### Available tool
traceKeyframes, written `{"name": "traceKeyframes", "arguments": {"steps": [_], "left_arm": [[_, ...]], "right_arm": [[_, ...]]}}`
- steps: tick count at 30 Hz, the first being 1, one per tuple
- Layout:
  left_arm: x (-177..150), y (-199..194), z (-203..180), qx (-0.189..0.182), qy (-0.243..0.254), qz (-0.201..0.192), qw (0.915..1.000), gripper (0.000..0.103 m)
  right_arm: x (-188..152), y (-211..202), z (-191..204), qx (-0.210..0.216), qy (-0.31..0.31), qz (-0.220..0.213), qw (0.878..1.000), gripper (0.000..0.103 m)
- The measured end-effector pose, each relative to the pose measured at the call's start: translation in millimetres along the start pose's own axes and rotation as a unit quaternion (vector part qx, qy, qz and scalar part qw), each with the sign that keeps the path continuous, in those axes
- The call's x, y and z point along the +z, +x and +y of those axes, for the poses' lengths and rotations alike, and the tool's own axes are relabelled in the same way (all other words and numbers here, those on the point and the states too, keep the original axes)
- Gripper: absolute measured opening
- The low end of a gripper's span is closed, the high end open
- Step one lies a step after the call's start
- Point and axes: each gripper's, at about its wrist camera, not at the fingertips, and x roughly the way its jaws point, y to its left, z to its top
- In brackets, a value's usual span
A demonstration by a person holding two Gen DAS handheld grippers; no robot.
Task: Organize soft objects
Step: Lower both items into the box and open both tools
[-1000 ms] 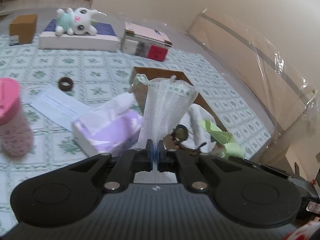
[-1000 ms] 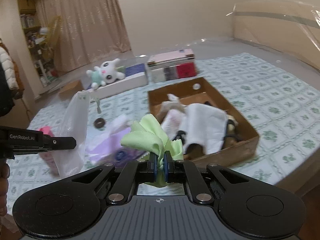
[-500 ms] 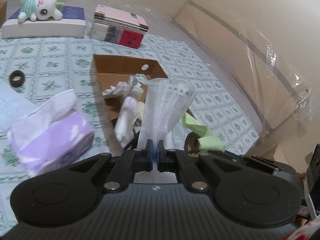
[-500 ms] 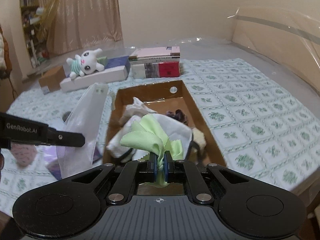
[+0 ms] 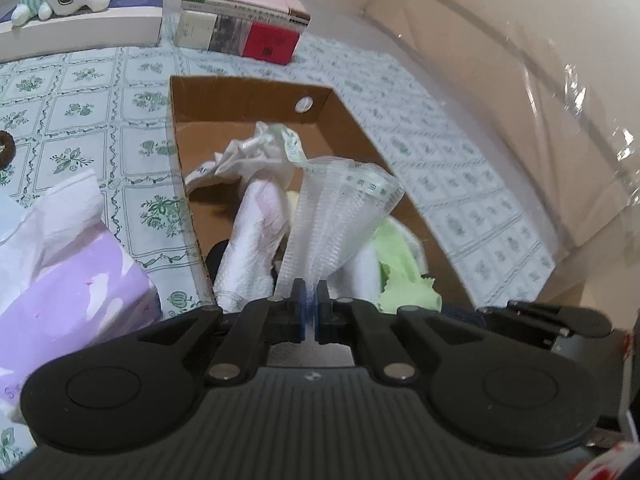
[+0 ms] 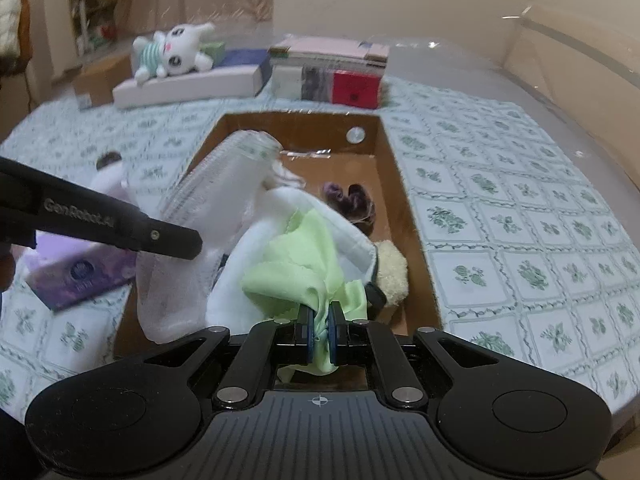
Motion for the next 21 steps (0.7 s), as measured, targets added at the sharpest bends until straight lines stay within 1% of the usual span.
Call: {"name": "traceKeyframes", "arguments": {"steps": [2,4,5,7,9,11,16,21], "left_arm": [[-1.3,5.6,0.8,0.006,0.008,0.003,0.9999,0.005],[-2.3,7.0,2.5,0.008,0.018,0.005,0.9998,0.01],[-2.8,6.2,2.9,0.006,0.024,0.008,0.9997,0.013],[-3.3,0.7,3.0,0.002,0.038,0.005,0.9993,0.026],[-2.6,-7.2,2.8,-0.002,0.052,-0.005,0.9986,0.031],[-1.3,-14.9,4.6,-0.002,0.059,-0.014,0.9982,0.033],[1.1,-33.5,13.1,-0.001,0.053,-0.031,0.9981,0.033],[-1.8,-57.1,21.5,0.004,0.042,-0.049,0.9979,0.034]], "right_arm": [[0.8,10.5,0.6,0.008,-0.008,0.009,1.0,0.007],[2.0,19.7,1.1,0.015,-0.015,0.017,1.0,0.007],[2.6,24.2,1.5,0.018,-0.017,0.022,0.999,0.007],[2.3,32.1,2.5,0.024,-0.024,0.027,0.999,0.007],[2.3,37.3,3.7,0.025,-0.031,0.03,0.999,0.007],[3.1,38.9,5.4,0.026,-0.032,0.03,0.999,0.007],[-0.1,39.4,9.0,0.024,-0.051,0.042,0.998,0.007],[-0.2,25.0,9.1,0.015,-0.05,0.023,0.998,0.008]]}}
